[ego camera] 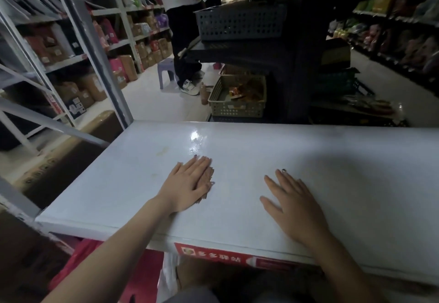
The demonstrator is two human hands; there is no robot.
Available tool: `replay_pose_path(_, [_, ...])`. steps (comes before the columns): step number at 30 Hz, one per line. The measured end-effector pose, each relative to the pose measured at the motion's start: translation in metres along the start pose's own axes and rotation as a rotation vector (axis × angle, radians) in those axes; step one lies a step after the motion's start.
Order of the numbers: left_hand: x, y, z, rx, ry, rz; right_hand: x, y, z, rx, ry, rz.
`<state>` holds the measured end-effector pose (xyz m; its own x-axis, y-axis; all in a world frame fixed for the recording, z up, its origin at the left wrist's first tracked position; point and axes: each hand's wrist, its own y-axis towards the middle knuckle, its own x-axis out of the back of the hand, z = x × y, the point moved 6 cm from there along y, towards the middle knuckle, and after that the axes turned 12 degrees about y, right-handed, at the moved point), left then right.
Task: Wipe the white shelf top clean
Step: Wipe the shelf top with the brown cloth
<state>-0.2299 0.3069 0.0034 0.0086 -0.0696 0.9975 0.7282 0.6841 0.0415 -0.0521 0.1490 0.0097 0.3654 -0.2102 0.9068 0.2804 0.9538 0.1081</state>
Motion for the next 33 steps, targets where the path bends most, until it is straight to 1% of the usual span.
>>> replay_pose_path(10, [0.001,0.000,0.000,-0.027,-0.002,-0.033,0.000,0.000,0.002,-0.034,0.021,0.023])
replay_pose_path(15, [0.003,-0.002,-0.002,-0.040,-0.011,-0.096,-0.005,-0.001,0.002,-0.026,-0.009,0.029])
replay_pose_path(17, [0.002,-0.005,-0.001,-0.044,-0.021,-0.128,-0.007,0.001,0.001,0.007,-0.055,-0.016])
replay_pose_path(19, [0.000,-0.005,0.002,-0.040,0.001,-0.165,-0.009,0.005,-0.003,-0.022,-0.021,-0.006])
replay_pose_path(23, [-0.004,-0.003,0.006,-0.028,0.078,-0.122,-0.004,0.008,-0.001,-0.043,0.055,0.007])
replay_pose_path(26, [-0.001,-0.003,0.006,-0.013,0.037,-0.099,-0.007,0.008,-0.003,-0.048,0.020,0.014])
replay_pose_path(28, [0.002,-0.003,0.003,-0.030,0.004,-0.125,-0.008,0.007,-0.005,-0.073,0.006,0.038])
replay_pose_path(29, [0.000,-0.004,0.003,-0.021,-0.012,-0.086,-0.007,0.006,-0.003,-0.082,-0.018,0.062])
replay_pose_path(31, [0.002,-0.007,0.002,-0.015,-0.017,-0.054,-0.005,0.004,-0.001,-0.022,-0.040,-0.002])
replay_pose_path(33, [0.004,-0.011,0.002,-0.005,-0.031,-0.055,-0.003,-0.001,0.000,-0.061,-0.021,0.069])
